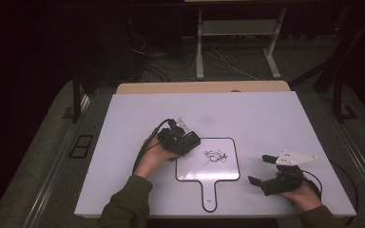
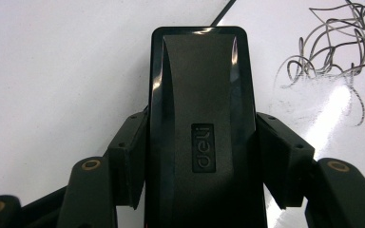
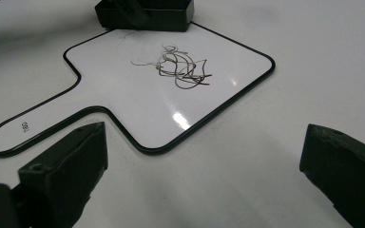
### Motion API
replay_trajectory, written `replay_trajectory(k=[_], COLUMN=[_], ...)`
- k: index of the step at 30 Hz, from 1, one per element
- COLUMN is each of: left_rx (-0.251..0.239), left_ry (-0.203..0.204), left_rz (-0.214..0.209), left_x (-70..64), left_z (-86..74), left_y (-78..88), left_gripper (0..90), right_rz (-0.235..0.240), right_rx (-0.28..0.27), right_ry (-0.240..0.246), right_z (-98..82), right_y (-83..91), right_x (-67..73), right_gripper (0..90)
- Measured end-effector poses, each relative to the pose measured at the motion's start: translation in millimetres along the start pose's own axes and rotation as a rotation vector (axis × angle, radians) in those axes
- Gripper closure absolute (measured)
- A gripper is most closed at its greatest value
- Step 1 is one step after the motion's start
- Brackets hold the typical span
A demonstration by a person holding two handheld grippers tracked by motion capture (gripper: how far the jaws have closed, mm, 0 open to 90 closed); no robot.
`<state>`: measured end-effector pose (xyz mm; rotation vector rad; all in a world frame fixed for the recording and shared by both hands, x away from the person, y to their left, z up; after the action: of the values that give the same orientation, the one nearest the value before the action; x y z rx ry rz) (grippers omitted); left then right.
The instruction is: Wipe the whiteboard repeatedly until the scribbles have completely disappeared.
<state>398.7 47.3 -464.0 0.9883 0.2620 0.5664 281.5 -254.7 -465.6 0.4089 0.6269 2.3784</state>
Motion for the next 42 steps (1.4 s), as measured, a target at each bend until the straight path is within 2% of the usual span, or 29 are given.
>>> replay_trajectory(k=[5,9,14,17,21,22,25,30,34,38,40,42], left_rx=[-0.005,-0.003,0.004,0.002,-0.004,-0.004,-0.015,0.008,0.002,0.014,0.018,0.012], left_ry=[-0.026,-0.027,-0.05,-0.045,-0.011,-0.013,0.016,-0.02,-0.018,-0.055,-0.061,-0.05], left_rz=[-0.023,-0.036,-0.06,-0.059,-0.027,-0.02,-0.019,-0.016,-0.032,-0.043,-0.039,-0.032], left_x=[-11.0,-20.1,-30.2,-27.6,-13.7,-9.5,-4.7,-12.6,-23.8,-36.1,-36.6,-32.9], left_z=[-0.7,-3.1,-4.7,-5.2,-7.3,-7.8,-9.4,-9.3,-12.1,-15.8,-15.9,-14.5], left_y=[0.6,2.5,4.4,4.7,5.1,5.4,5.4,6.8,8.5,12.1,12.7,11.3], left_gripper=[39.4,39.4,39.4,39.4,39.4,39.4,39.4,39.4,39.4,39.4,39.4,39.4], right_rz=[-0.001,-0.003,-0.004,-0.003,-0.005,-0.005,-0.003,-0.003,-0.004,-0.005,-0.006,-0.007], right_rx=[0.0,-0.002,0.0,0.0,-0.006,-0.003,0.001,0.002,0.0,0.001,0.004,0.003], right_ry=[0.0,-0.002,-0.002,0.0,-0.002,-0.001,0.001,0.0,0.001,0.002,0.003,0.003], right_z=[0.0,-0.1,-0.2,-0.1,0.1,0.0,-0.2,-0.3,-0.4,-0.4,-0.5,-0.4], right_y=[0.1,0.4,0.4,0.2,0.6,0.6,0.2,-0.1,-0.7,-0.6,-0.5,-0.5], right_x=[0.0,-0.7,-0.5,-0.4,-0.5,-0.6,-0.5,-0.7,-0.5,-0.5,-0.5,-0.3], right_gripper=[0.9,0.9,0.9,0.9,0.9,0.9,0.9,0.9,0.9,0.9,0.9,0.9])
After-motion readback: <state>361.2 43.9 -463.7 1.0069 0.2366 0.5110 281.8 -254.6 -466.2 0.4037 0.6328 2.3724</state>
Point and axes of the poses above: each handheld gripper's, and its own axes: y roughly backward along the jaws, z roughly out of its top, x roughly to its left, the point moved 5 cm from there along -y, roughly forward along the jaws, and after that the axes turned 1 degree about z, right-handed, at the moved point
